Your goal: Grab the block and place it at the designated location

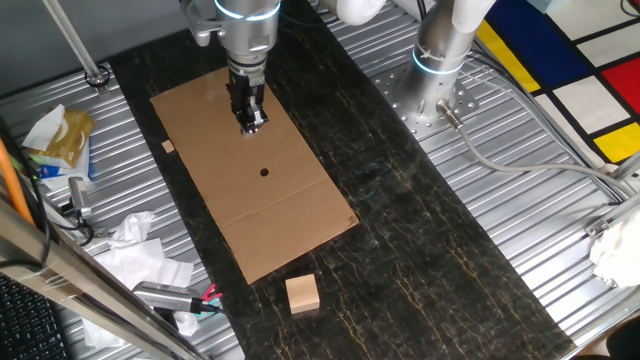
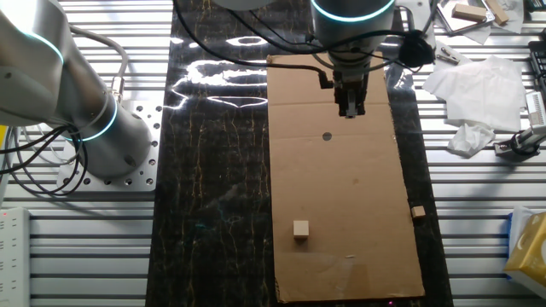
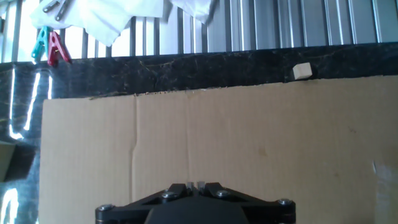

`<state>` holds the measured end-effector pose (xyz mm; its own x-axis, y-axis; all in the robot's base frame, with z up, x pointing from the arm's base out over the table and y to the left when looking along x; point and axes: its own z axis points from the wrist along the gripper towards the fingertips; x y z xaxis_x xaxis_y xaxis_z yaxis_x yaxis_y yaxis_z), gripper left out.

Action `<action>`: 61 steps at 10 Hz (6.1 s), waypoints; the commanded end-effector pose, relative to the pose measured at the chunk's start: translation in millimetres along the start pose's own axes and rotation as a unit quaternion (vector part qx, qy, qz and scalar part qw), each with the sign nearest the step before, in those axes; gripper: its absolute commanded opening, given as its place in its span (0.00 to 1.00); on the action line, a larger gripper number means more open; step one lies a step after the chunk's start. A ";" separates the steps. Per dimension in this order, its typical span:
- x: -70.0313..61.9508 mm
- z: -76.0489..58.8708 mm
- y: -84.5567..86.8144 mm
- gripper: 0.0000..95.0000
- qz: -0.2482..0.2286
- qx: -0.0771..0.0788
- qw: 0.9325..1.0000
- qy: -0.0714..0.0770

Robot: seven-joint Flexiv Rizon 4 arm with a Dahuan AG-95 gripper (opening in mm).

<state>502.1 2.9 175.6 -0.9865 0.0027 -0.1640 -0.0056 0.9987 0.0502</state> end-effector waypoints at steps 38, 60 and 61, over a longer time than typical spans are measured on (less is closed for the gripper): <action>-16.9 -14.0 10.0 0.00 -0.002 0.001 1.000 0.005; -19.9 -27.6 6.9 0.00 -0.008 0.016 0.999 0.043; -19.7 -28.0 6.9 0.00 -0.007 0.015 0.998 0.052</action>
<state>516.8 8.4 207.4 -0.9980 -0.0162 -0.0616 -0.0173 0.9997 0.0179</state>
